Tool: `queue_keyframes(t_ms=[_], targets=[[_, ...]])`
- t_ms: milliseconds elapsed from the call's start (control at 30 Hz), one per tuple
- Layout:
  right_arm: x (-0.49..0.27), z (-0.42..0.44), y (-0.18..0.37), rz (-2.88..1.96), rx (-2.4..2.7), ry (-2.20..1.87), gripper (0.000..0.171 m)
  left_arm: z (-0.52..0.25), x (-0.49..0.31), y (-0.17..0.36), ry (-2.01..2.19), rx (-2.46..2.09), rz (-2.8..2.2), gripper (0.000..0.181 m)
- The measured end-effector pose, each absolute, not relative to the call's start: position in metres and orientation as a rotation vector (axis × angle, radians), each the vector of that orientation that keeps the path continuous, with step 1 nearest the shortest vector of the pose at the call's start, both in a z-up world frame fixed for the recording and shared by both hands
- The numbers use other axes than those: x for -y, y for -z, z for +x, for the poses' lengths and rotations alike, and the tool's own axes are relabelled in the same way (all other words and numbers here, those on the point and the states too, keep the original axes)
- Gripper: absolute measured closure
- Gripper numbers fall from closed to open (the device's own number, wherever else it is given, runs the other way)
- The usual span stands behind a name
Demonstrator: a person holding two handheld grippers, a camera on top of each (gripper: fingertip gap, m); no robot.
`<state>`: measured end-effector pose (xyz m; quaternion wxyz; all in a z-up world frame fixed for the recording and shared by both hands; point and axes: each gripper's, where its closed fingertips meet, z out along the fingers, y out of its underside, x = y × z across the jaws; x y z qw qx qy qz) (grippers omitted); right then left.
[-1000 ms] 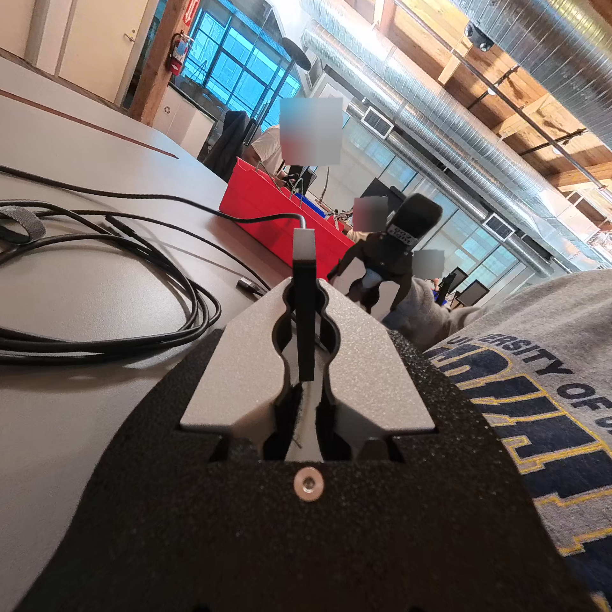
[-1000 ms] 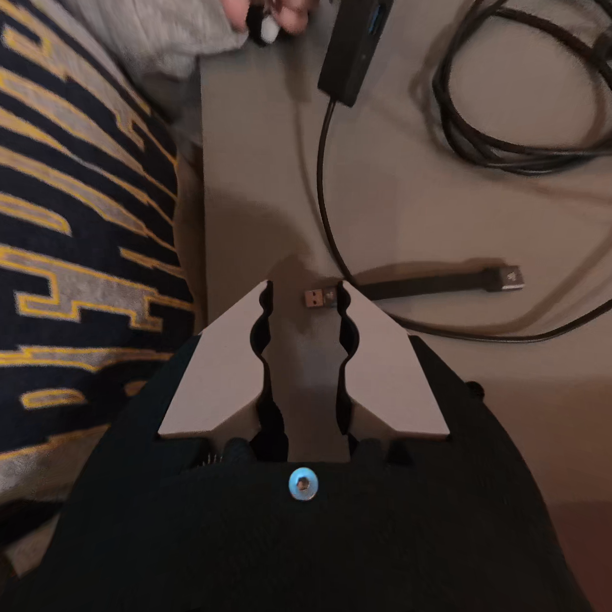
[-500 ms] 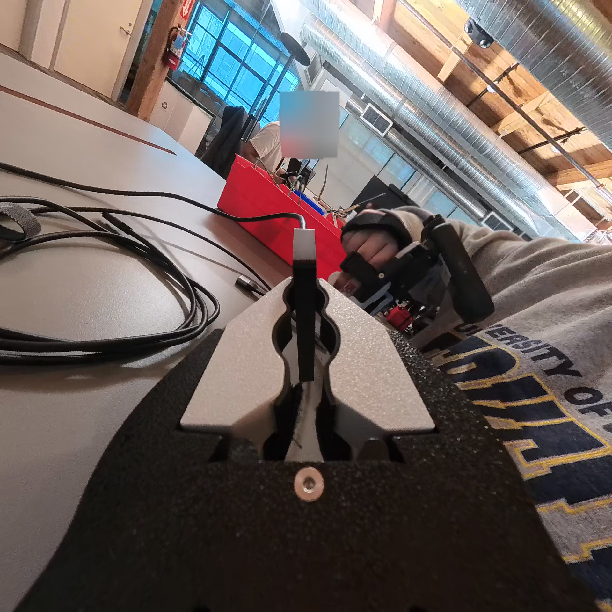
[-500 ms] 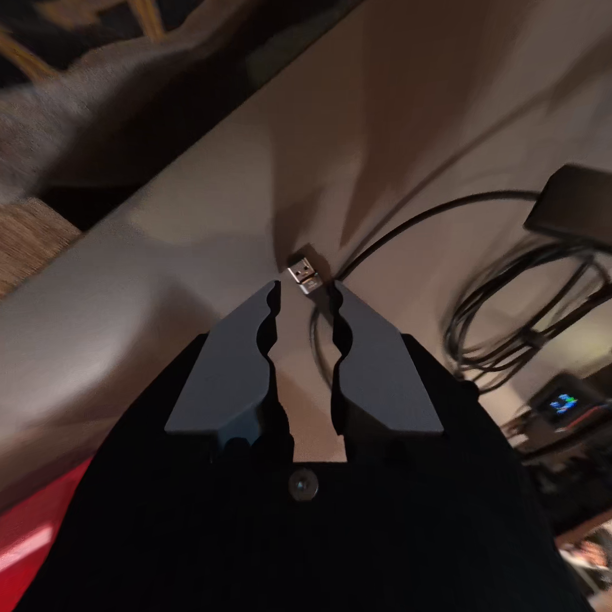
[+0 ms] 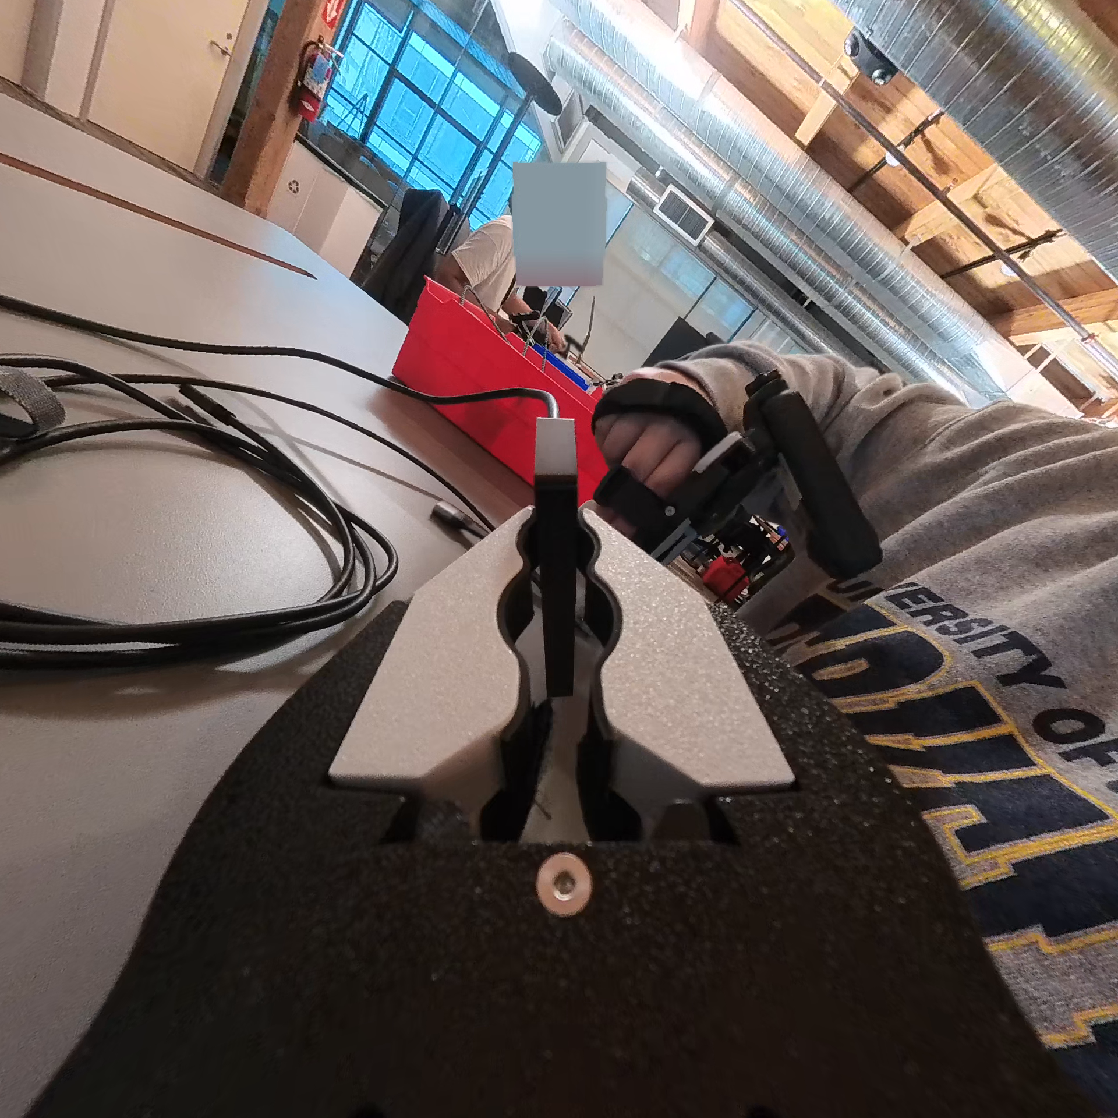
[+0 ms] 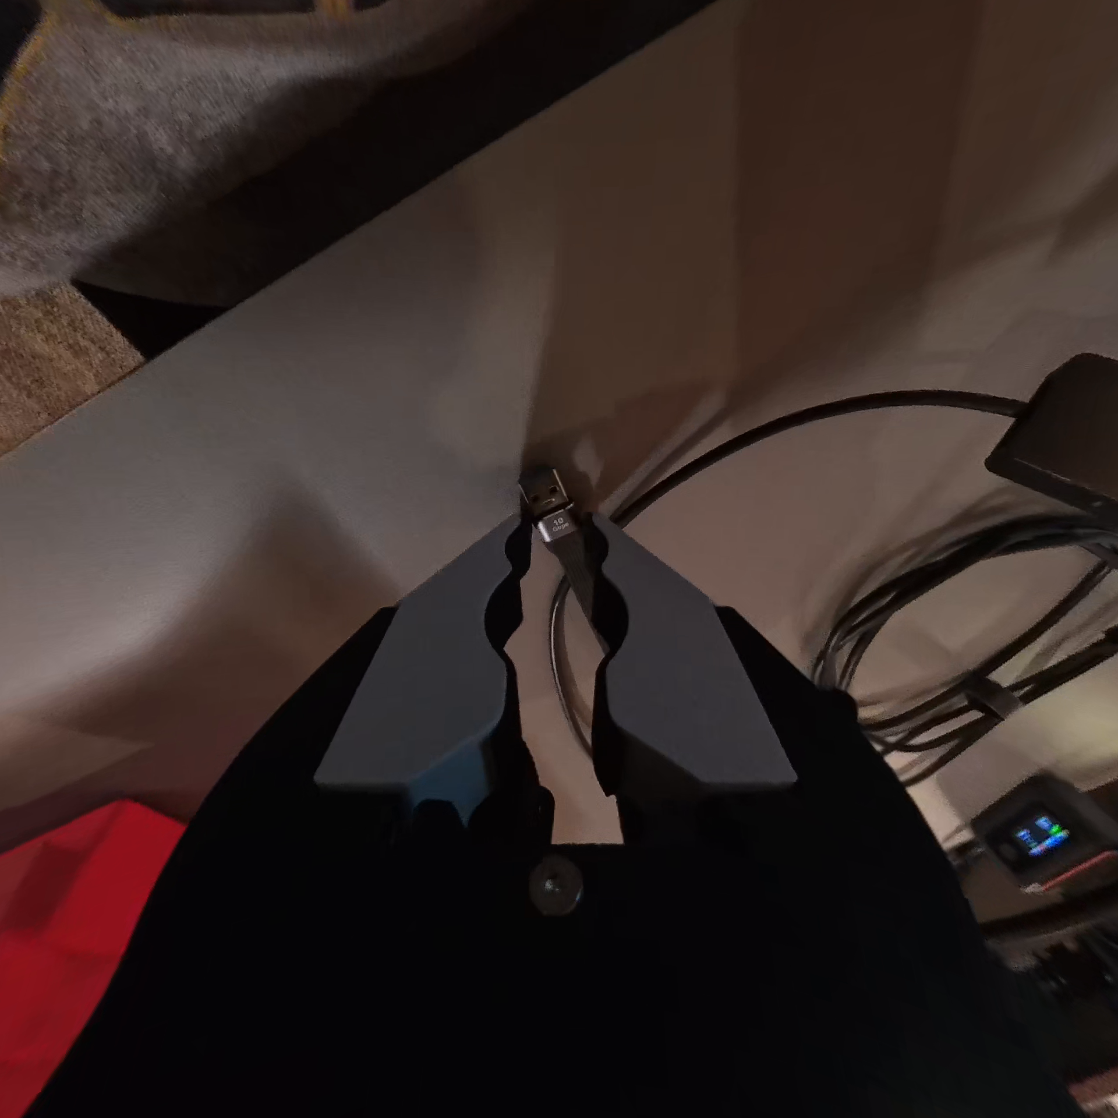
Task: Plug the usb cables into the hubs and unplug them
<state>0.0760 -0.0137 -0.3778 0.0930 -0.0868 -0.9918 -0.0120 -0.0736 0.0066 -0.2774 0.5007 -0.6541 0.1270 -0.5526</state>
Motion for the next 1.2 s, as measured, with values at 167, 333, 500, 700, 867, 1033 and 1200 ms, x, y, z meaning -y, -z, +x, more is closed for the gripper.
queue_keyframes(t_ms=[167,333,500,700,867,1033,1200], targets=[[0.015,0.063,0.372,-0.739,2.781,-0.128,0.156,-0.074,-0.007,0.277,1.336,-0.306,-1.580,0.173],[0.000,0.035,0.353,-1.285,2.377,-0.405,0.156,-0.073,-0.007,0.278,1.342,-0.310,-1.587,0.173],[-0.010,0.011,0.329,-1.507,1.967,-0.720,0.156,-0.072,-0.007,0.279,1.342,-0.315,-1.594,0.173],[-0.033,0.003,0.338,-1.584,1.811,-0.665,0.157,-0.070,-0.008,0.282,1.337,-0.313,-1.619,0.173],[-0.036,-0.002,0.363,-1.660,1.927,-0.578,0.157,-0.070,-0.009,0.283,1.337,-0.311,-1.626,0.173],[-0.041,0.003,0.370,-1.567,2.023,-0.593,0.132,-0.070,-0.008,0.283,1.346,-0.313,-1.624,0.173],[-0.048,0.014,0.372,-1.571,2.029,-0.708,0.139,-0.069,-0.007,0.283,1.361,-0.319,-1.627,0.173]])
